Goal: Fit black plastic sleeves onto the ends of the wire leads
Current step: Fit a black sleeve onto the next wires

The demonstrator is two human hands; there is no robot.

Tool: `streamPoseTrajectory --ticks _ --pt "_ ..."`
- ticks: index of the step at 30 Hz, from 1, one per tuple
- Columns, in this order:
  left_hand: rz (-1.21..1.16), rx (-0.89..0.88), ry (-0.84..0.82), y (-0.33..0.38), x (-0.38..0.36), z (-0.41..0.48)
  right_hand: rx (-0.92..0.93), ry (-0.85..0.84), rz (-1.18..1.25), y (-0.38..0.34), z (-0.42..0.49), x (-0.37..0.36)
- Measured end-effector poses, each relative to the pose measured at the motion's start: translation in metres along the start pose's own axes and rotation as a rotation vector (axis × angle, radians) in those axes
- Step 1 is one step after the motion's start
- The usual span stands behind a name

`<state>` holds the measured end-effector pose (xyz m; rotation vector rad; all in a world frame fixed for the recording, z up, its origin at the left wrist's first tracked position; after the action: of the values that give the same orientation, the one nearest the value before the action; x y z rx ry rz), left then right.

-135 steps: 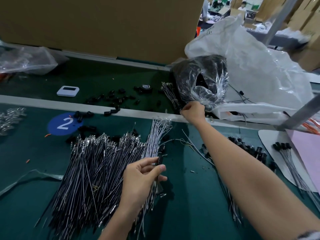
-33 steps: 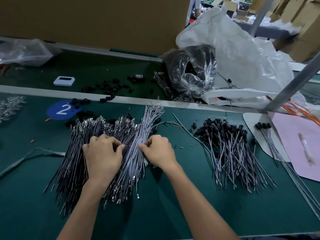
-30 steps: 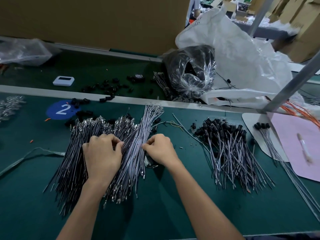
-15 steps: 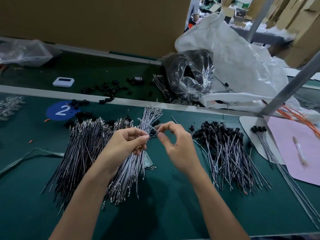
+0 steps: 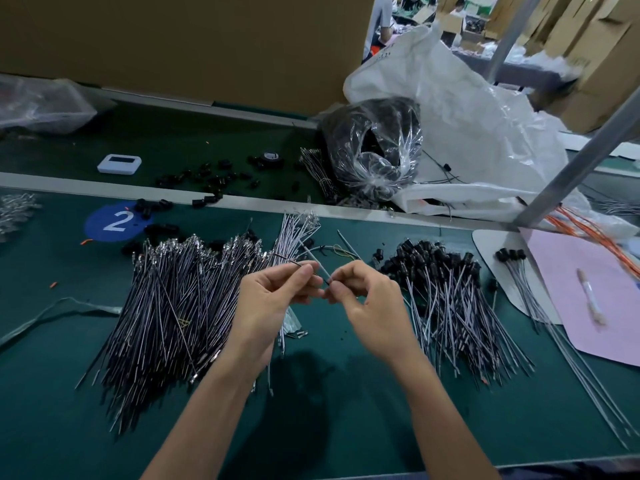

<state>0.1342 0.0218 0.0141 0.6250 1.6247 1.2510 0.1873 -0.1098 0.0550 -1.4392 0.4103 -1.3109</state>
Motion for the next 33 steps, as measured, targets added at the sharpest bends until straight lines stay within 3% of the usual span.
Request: streamPoseTrajectory --ticks 12,15,18,21,24,27,30,33 --pt "0.150 -0.028 -0.002 -0.009 -0.007 0.005 -0.162 0.055 0.345 0.023 -0.008 -0.003" --pt "0.255 0.024 -0.021 -0.017 -0.008 0.015 -0.166 0.203 0.202 0.039 -0.011 0.015" --pt "0.373 0.080 0.035 -0.019 0.008 0.038 -0.068 0.363 -0.175 0.044 -0.017 0.039" --pt "0.586 0.066 0.050 -0.011 0.020 0.067 -0.029 0.376 -0.350 0.057 -0.022 0.039" --pt "0.907 -0.029 0.029 0.000 0.018 0.099 -0.062 0.355 -0.324 0.072 -0.021 0.033" --pt "1.207 -0.126 0.120 0.018 0.023 0.131 -0.044 0.344 -0.287 0.074 -0.017 0.032" --pt "1.426 -0.152 0.223 0.030 0.039 0.167 -0.024 0.325 -0.287 0.074 -0.016 0.032" --pt "1.570 -0.136 0.171 0.022 0.050 0.208 -0.019 0.303 -0.302 0.075 -0.015 0.028"
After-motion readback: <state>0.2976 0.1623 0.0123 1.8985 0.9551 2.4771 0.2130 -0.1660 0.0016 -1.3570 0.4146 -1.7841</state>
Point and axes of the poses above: each hand's wrist, its own z-axis towards the middle knuckle, its own x-axis out of the back of the hand, y = z × x, the point moved 10 cm from there along z, towards the middle knuckle, and after that the axes turned 2 degrees about z, right-handed, at the moved point
